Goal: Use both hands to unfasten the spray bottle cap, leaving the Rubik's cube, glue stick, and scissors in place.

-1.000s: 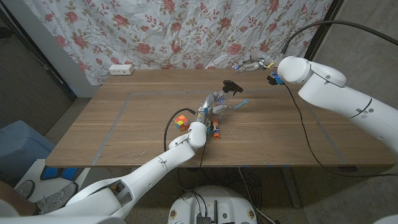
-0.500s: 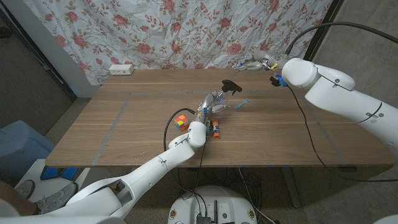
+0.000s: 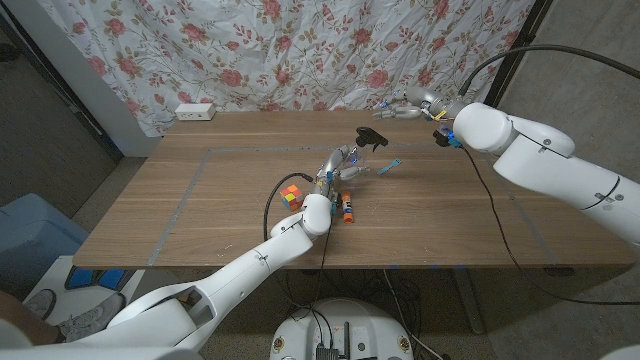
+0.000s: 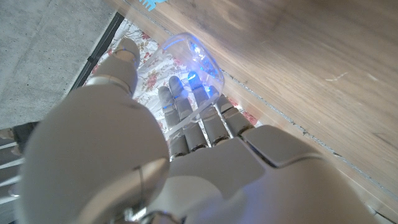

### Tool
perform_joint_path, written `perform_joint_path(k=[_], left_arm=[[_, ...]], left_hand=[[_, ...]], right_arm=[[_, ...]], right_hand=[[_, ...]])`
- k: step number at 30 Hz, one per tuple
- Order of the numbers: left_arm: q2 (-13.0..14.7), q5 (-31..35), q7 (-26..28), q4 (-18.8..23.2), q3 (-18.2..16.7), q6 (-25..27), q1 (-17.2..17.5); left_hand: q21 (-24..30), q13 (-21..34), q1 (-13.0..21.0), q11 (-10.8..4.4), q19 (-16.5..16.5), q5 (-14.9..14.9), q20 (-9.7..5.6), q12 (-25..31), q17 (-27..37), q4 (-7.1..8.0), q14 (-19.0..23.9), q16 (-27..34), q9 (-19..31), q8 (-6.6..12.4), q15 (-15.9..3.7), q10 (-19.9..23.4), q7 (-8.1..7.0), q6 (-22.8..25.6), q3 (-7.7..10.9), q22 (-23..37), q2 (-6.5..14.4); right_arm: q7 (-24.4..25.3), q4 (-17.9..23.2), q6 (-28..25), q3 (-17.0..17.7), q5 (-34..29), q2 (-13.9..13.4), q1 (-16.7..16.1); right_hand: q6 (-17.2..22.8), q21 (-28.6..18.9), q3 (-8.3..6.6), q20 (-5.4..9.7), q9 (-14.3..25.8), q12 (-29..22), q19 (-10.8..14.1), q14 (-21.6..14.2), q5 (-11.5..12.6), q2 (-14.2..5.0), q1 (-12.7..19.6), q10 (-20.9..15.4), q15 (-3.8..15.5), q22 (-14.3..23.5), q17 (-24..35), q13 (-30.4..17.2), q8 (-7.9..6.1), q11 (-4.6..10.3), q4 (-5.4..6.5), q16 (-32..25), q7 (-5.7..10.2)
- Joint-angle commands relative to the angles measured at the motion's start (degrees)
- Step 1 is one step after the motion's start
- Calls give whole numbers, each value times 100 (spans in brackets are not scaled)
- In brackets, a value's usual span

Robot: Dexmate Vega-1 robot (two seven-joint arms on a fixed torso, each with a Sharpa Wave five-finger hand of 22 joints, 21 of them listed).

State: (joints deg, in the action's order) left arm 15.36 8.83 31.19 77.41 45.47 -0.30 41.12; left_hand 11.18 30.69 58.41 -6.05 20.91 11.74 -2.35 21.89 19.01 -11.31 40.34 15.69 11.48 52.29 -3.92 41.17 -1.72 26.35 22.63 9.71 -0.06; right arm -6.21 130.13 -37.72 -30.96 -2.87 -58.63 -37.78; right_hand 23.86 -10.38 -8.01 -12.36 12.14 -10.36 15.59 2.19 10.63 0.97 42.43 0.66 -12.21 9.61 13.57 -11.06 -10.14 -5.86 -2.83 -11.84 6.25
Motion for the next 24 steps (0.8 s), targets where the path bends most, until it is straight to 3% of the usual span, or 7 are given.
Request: perform_joint_path(k=[1, 11, 16, 24], left_arm=[[-13, -29, -51, -66, -5, 5, -72], [-21, -21, -62, -89, 7, 27, -127], [-33, -9, -47, -88, 15, 56, -139], [-40, -11, -22, -40, 23, 120, -108]], left_hand=[[-2, 13, -575, -118, 38, 1, -214, -17, 30, 150, 59, 7, 1, 31, -567, 162, 26, 119, 195, 14, 661], [-1, 17, -575, -121, 42, 1, -216, -25, 31, 144, 61, 5, 1, 31, -568, 160, 33, 130, 198, 14, 656], [-2, 19, -576, -124, 40, 0, -214, -25, 36, 145, 63, 8, 1, 31, -566, 164, 24, 132, 198, 14, 659], [-3, 21, -580, -127, 38, 0, -213, -33, 36, 144, 59, 5, 1, 29, -568, 161, 36, 134, 200, 14, 656]], right_arm=[[-164, 42, 109, -203, -226, -51, 31], [-139, -137, 340, -325, -472, 78, -38], [-107, -165, 272, -387, -618, 174, -64], [-31, -144, 128, -421, -769, 280, -157]], right_hand=[[-275, 17, 4, -2, 31, 10, -108, 151, 6, 54, -72, 172, -24, 14, -5, -22, 20, -59, -62, 39, -27], [-624, 4, 17, 3, 46, 6, -171, 230, 31, 97, -154, 358, -24, 16, -6, -26, 16, -107, -103, 38, -51], [-812, -5, -12, 4, 75, 12, -195, 276, 94, 92, -145, 529, -25, 17, -12, -32, -12, -133, -159, 35, -123], [-934, -10, -12, 5, 100, -3, -206, 285, 100, 127, -149, 596, -22, 17, -16, -36, -27, -149, -200, 28, -107]])
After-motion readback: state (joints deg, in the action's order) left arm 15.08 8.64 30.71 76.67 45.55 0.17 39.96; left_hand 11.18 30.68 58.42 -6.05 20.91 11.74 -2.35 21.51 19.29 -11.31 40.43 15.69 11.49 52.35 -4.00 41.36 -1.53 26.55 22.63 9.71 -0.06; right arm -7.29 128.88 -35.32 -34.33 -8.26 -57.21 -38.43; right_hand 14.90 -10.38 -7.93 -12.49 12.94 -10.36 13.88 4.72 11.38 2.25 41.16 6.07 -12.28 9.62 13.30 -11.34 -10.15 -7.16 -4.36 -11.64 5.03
